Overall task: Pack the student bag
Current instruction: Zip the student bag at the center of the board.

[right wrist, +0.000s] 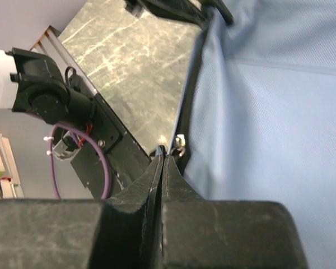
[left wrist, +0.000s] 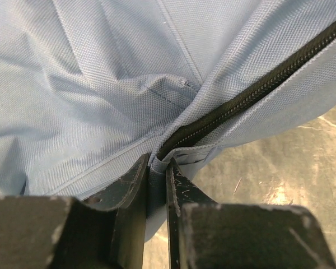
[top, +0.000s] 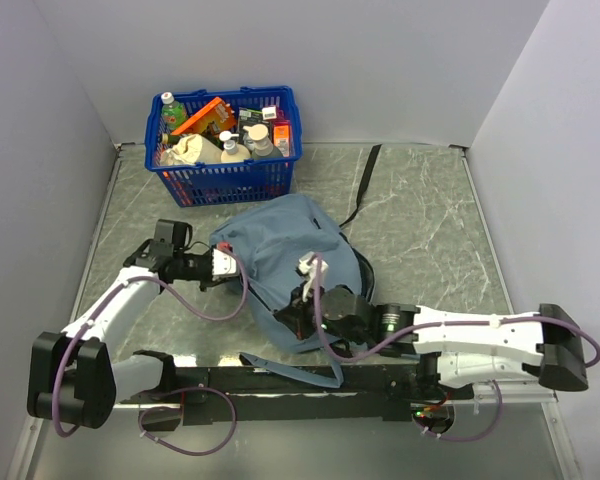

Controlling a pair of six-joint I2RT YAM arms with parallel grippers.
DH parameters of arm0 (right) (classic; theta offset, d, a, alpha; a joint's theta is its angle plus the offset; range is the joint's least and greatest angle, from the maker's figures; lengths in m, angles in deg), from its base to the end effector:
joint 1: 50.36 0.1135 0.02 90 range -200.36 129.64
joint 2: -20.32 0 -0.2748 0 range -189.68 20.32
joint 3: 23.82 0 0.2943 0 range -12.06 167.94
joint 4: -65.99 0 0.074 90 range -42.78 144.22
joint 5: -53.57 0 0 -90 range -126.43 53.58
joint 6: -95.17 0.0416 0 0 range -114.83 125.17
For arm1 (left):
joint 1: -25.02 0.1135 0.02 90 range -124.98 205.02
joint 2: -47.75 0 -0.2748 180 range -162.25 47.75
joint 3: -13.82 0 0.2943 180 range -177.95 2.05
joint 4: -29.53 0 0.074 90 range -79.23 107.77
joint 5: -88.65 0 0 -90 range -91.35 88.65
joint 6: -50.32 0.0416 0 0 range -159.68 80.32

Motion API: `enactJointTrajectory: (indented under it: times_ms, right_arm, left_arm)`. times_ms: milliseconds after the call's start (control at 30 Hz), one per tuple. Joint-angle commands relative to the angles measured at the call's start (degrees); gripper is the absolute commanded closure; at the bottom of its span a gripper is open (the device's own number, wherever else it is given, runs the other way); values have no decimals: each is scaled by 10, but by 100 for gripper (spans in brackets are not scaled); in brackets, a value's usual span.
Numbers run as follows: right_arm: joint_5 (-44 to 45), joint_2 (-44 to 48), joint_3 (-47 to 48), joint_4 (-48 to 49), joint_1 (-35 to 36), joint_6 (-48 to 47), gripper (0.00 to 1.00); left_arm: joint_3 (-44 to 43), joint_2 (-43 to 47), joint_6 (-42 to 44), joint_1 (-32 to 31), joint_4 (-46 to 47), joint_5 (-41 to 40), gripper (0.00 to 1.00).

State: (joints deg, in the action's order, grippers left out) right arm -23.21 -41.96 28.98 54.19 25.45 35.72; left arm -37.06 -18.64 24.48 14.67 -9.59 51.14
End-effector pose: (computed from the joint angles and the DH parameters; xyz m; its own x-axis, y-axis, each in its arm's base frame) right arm 0.0801 0.2780 0.2667 -0.5298 -0.0767 -0.8447 -0.7226 0.5623 0.4022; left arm 0.2410 -0.0776 0.2056 0.1554 0.5287 -0.8345 0.9665 0.0933 0.2390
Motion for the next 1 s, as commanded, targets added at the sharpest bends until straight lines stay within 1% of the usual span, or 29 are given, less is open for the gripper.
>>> enactJointTrajectory:
  times_ms: [0,133,200,233,300,333,367,433,467,500,533,567,600,633,667,700,767,800,867,900,967]
  right_arm:
    - [26,76,-24,-50,19,34,100]
    - [51,142,-40,-93,21,39,100]
    - [59,160,-51,-95,21,39,100]
    - [59,168,-53,-89,21,39,100]
    - [58,162,-49,-80,21,36,100]
    - [54,155,-46,-73,21,34,100]
    - [51,147,-41,-69,21,31,100]
    - [41,124,-30,-61,21,30,100]
    - [38,116,-28,-48,21,29,100]
    - [30,104,-26,-41,21,29,100]
    - [28,98,-26,-34,22,29,100]
    - [27,94,-26,-19,22,29,100]
    - [23,87,-25,-14,22,29,100]
    - [22,83,-24,-10,22,28,100]
    - [22,80,-22,-8,24,29,100]
    - [22,78,-20,-5,22,31,100]
    - [22,81,-22,-1,26,34,100]
    - [26,87,-24,-4,28,37,100]
    - [41,96,-29,-4,31,43,100]
    - [46,107,-36,-5,35,47,100]
    - [58,119,-44,-4,36,57,100]
  left_arm:
    - [-40,7,0,57,35,-74,93]
    - [-47,6,23,97,23,-74,94]
    - [-51,5,32,103,10,-74,90]
    - [-53,10,45,117,-12,-71,77]
    - [-60,26,56,118,-43,-59,55]
    - [-64,52,78,118,-90,-36,33]
    - [-76,69,90,117,-115,-15,25]
    - [-87,120,98,110,-152,26,15]
    - [-108,134,117,108,-217,34,14]
    - [-119,143,139,79,-259,40,13]
    - [-128,158,138,68,-276,45,12]
    - [-135,165,117,54,-278,46,12]
    - [-136,169,91,19,-277,44,12]
    - [-134,180,77,-2,-273,40,13]
    - [-124,186,59,-24,-262,29,13]
    - [-116,192,8,-70,-230,23,14]
    - [-87,207,-30,-120,-205,11,16]
    - [-77,209,-46,-172,-177,-3,17]
    - [-43,222,-126,-227,-122,-32,18]
    - [-33,225,-172,-272,-89,-63,19]
    - [-14,226,-199,-300,-33,-77,23]
